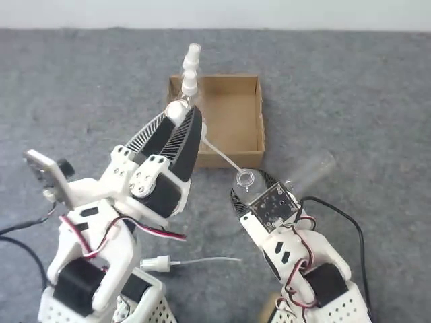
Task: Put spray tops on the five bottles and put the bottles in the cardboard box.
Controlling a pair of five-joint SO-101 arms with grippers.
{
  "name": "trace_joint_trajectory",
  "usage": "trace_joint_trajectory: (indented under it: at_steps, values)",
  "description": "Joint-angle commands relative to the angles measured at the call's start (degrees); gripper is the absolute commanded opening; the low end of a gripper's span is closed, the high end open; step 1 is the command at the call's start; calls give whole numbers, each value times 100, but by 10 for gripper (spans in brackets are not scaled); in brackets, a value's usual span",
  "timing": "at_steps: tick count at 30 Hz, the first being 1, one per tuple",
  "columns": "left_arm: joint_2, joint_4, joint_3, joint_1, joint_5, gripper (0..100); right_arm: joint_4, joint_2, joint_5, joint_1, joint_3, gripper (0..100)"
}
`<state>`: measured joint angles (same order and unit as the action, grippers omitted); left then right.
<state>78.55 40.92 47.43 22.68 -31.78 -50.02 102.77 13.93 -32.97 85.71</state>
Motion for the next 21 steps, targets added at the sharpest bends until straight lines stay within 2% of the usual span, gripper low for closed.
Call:
trace_joint_trajectory:
  at_steps: [1,21]
  values:
    - [26,-26,-127,35,0,12,163,119,70,-48,-62,30]
    - [26,-26,699,44,9,12,163,119,70,-48,-70,30]
